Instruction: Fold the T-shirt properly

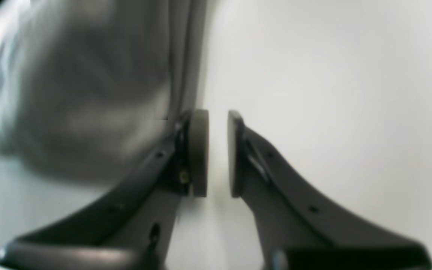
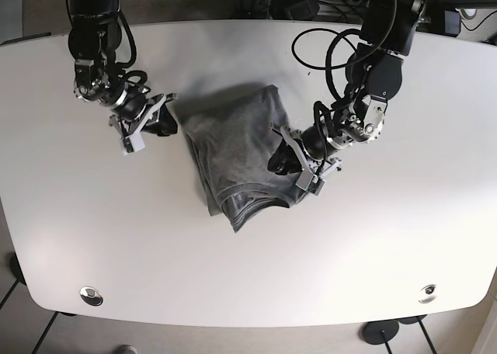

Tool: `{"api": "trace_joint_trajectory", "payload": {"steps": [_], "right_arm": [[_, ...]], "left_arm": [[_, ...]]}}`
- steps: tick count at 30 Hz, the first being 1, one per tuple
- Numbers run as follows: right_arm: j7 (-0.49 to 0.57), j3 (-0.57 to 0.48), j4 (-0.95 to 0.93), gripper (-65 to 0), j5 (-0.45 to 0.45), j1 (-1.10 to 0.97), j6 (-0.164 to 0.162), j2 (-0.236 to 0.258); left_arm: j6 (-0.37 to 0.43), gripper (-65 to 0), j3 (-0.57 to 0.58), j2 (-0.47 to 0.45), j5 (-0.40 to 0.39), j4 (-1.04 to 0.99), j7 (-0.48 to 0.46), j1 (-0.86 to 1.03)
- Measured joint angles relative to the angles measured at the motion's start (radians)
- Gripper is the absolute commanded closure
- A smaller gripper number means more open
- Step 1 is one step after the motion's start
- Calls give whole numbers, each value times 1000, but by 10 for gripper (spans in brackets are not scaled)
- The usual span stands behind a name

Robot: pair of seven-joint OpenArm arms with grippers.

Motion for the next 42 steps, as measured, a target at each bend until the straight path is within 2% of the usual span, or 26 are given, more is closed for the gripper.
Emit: {"api": "trace_joint_trajectory", "payload": {"steps": [4, 6, 10, 11, 15, 19, 21, 22, 24, 27, 29, 30, 32, 34, 39, 42], "right_arm": [[25, -121, 33, -79, 6, -35, -3, -32], [17, -198, 68, -79, 14, -61, -3, -47], [1, -218, 126, -78, 1, -63, -4, -75], [2, -218, 136, -78, 1, -62, -4, -73], [-2, -196, 140, -78, 1, -68, -6, -43], [-1, -182, 140, -78, 1, -68, -8, -27], [-1, -160, 140, -78, 10, -71, -3, -42], [-1, -145, 140, -78, 11, -71, -5, -44], [2, -122, 140, -78, 7, -70, -8, -40], [-2, -96, 140, -78, 11, -71, -5, -44], [-1, -70, 140, -78, 8, -68, -8, -41], [-1, -69, 140, -78, 8, -66, -8, -38], [-1, -73, 140, -78, 8, -66, -7, -42], [-2, -73, 140, -78, 8, -66, -8, -43], [-1, -73, 140, -78, 8, -65, -8, -44], [-1, -73, 140, -78, 8, -66, -8, -42]], "left_arm": [[120, -204, -1, -2, -1, 103, 11, 27], [234, -267, 1, 16, -3, 125, 11, 32], [386, -354, 4, 65, 5, 124, 12, 32], [415, -372, 7, 79, 35, 124, 11, 32], [427, -425, 69, 121, 187, 123, -5, 29], [426, -510, 170, 146, 343, 34, -171, 21], [424, -515, 215, 146, 402, -88, -242, 27], [424, -515, 225, 146, 404, -145, -273, 26], [405, -515, 227, 147, 394, -247, -386, 2], [362, -514, 195, 117, 374, -316, -422, -21], [242, -512, 89, 32, 318, -315, -485, 26], [153, -512, -3, -22, 286, -315, -478, 49], [97, -511, -137, -89, 250, -321, -423, 77], [64, -511, -265, -178, 230, -333, -412, 126], [-63, -511, -414, -375, 211, -495, -415, 150], [-178, -511, -498, -531, 229, -652, -369, 159]]}}
